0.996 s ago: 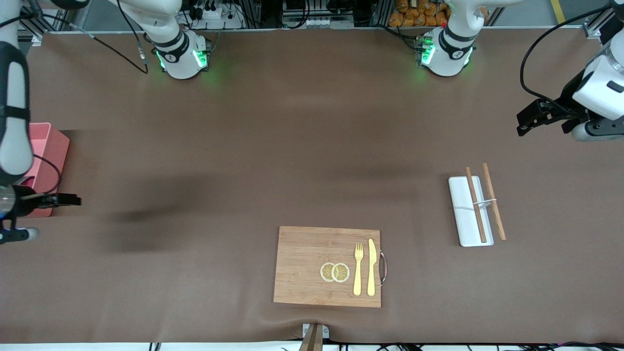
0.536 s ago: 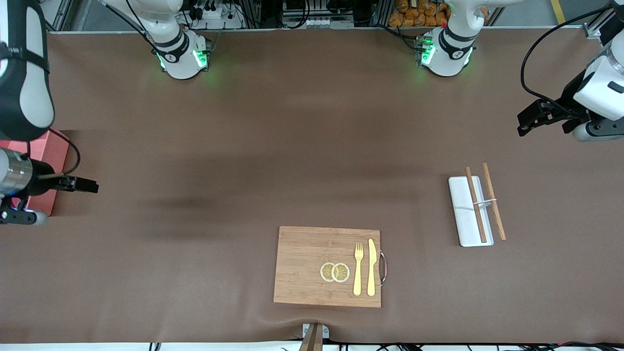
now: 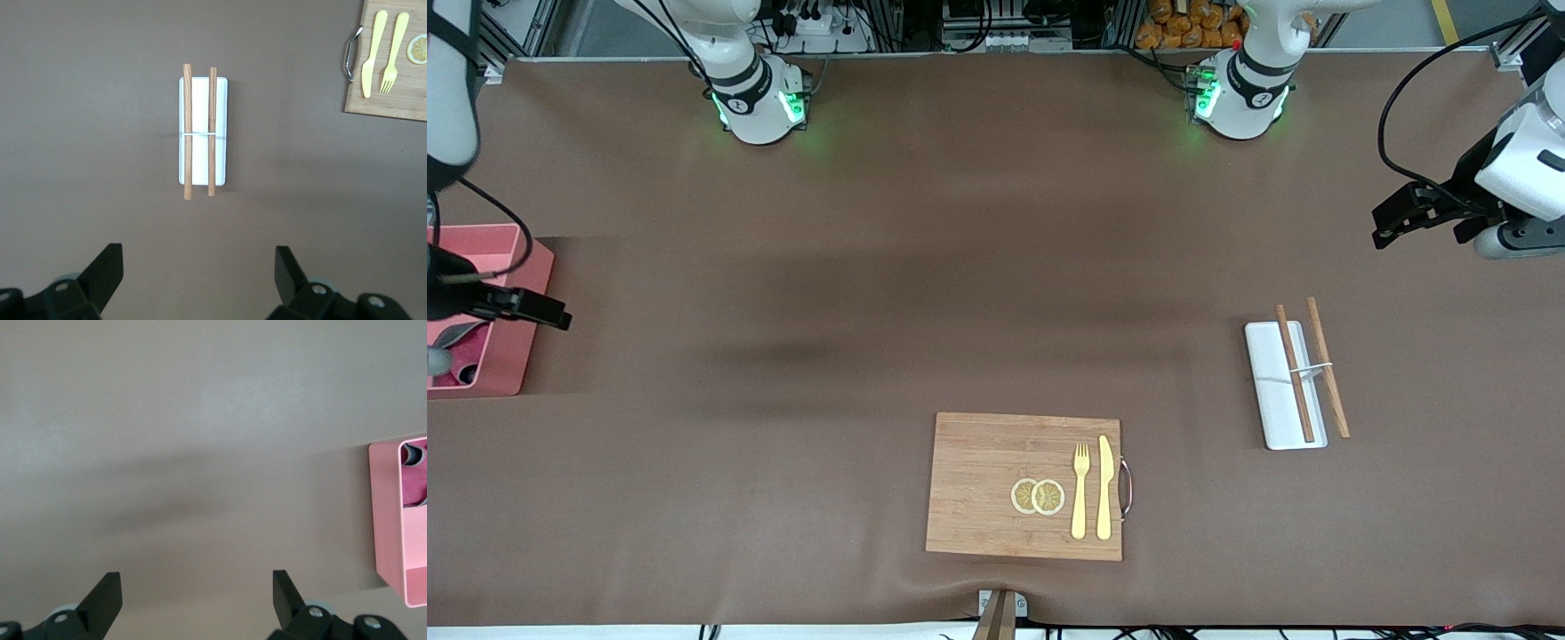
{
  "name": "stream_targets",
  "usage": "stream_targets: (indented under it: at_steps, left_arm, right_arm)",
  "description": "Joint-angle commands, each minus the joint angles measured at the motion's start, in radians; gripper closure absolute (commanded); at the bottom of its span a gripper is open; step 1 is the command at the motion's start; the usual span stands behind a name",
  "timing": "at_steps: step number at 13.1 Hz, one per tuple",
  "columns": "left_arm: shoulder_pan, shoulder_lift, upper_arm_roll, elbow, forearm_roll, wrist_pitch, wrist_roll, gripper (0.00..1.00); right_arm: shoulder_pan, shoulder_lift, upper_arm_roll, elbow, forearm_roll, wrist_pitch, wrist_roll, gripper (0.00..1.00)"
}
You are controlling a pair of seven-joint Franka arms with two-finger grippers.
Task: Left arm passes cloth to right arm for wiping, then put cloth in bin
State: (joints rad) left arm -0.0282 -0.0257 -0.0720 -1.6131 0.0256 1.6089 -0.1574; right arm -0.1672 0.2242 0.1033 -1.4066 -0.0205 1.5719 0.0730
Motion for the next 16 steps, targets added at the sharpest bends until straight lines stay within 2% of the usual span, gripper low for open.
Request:
stream_targets:
  at_steps: [1, 2, 3, 7, 14, 16]
  left_arm:
    - [0.004, -0.02, 0.003, -0.016, -0.016, -0.006, 0.012, 0.0]
    - [0.004, -0.02, 0.003, -0.016, -0.016, -0.006, 0.012, 0.0]
    - [0.004, -0.02, 0.003, -0.018, -0.016, -0.006, 0.013, 0.0]
    - [0.005, -0.019, 0.003, -0.019, -0.016, -0.006, 0.013, 0.0]
    - [0.004, -0.025, 0.004, -0.018, -0.015, -0.006, 0.019, 0.0]
    - [0.002, -0.028, 0.003, -0.021, -0.015, -0.007, 0.019, 0.0]
  right_arm:
    - [0.036, -0.08, -0.051, -0.042, 0.037, -0.003, -0.056, 0.0]
    - [0.078, -0.085, -0.112, -0.042, 0.04, -0.003, -0.077, 0.0]
    - [0.098, -0.088, -0.141, -0.042, 0.04, -0.003, -0.091, 0.0]
    - [0.078, -0.1, -0.143, -0.034, 0.042, 0.005, -0.166, 0.0]
    - [0.078, -0.143, -0.14, -0.045, 0.054, -0.029, -0.15, 0.0]
    - [0.08, -0.149, -0.14, -0.077, 0.056, -0.023, -0.148, 0.0]
